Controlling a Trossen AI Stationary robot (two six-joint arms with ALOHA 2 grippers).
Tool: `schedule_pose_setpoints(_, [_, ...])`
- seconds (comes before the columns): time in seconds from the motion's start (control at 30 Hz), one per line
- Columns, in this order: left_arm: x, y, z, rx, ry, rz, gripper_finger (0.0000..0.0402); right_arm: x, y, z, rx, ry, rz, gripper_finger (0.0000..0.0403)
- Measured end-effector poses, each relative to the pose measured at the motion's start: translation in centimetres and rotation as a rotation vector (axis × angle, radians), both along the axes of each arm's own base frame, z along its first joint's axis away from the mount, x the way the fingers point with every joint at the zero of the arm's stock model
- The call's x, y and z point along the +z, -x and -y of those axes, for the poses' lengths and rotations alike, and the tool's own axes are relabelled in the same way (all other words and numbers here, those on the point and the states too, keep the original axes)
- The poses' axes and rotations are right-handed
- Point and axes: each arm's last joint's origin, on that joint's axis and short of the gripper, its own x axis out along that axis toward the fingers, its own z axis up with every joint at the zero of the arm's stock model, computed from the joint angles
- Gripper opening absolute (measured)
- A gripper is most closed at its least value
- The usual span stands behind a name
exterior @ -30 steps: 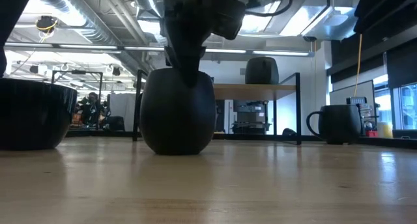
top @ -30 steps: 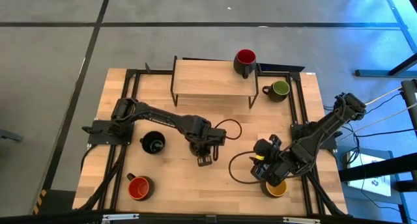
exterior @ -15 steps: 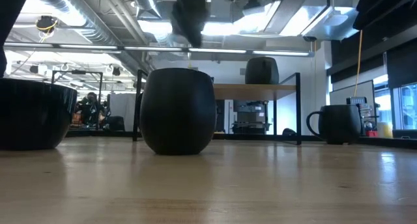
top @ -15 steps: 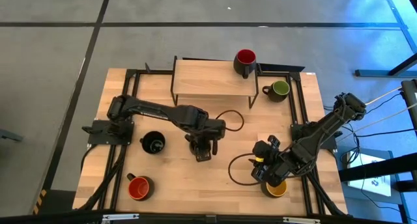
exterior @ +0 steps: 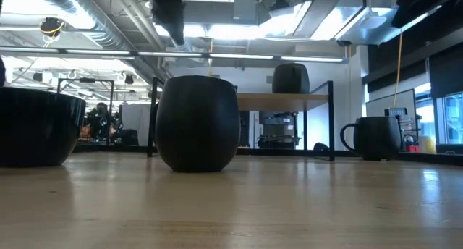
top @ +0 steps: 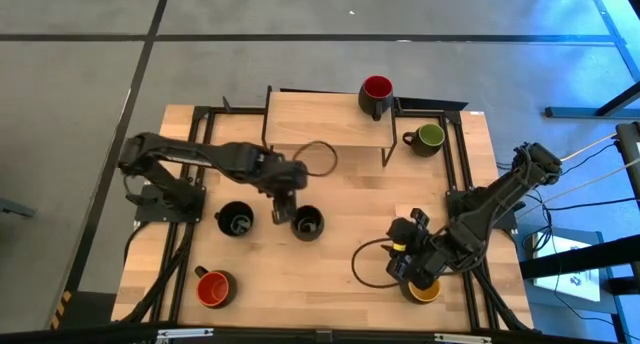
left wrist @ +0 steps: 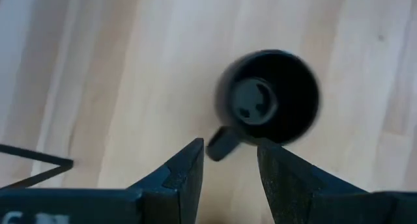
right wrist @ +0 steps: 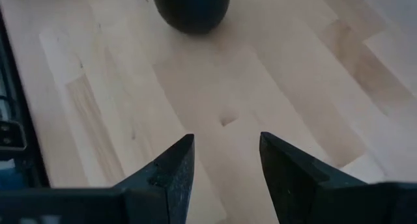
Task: Place coffee mugs
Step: Put the black mug on the shelf
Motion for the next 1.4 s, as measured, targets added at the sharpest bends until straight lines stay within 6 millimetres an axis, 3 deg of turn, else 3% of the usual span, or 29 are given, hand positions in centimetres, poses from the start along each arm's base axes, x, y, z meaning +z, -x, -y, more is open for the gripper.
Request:
schedule_pose_setpoints(0.27, [-4.6, 2.2, -3.3, 0.097, 0.029, -0.015, 0.0139, 0.0, 0.0, 0.1, 0.029, 0.051, -0.001, 0.0163])
schedule_pose_setpoints(0.43, [-7.3, 2.4, -3.6, 0.084, 0.019, -0.015, 0.0139, 0.0, 0.0, 0.2, 0.026, 0.059, 0.005, 0.0163])
schedule_pose_setpoints(0.77, [-10.6, 2.7, -3.7, 0.108, -0.001, 0.037, 0.0139, 0.1, -0.1, 0.1, 0.019, 0.051, 0.014, 0.0163])
schedule_pose_setpoints(0.97, [-12.2, 3.0, -2.7, 0.083, 0.092, 0.056, 0.0139, 0.1, -0.1, 0.1, 0.019, 0.051, 0.015, 0.0163])
schedule_pose_setpoints(1.4, [-12.1, 3.1, 2.6, -0.040, 0.199, 0.067, 0.0139, 0.0, 0.0, 0.1, 0.019, 0.054, 0.011, 0.0163])
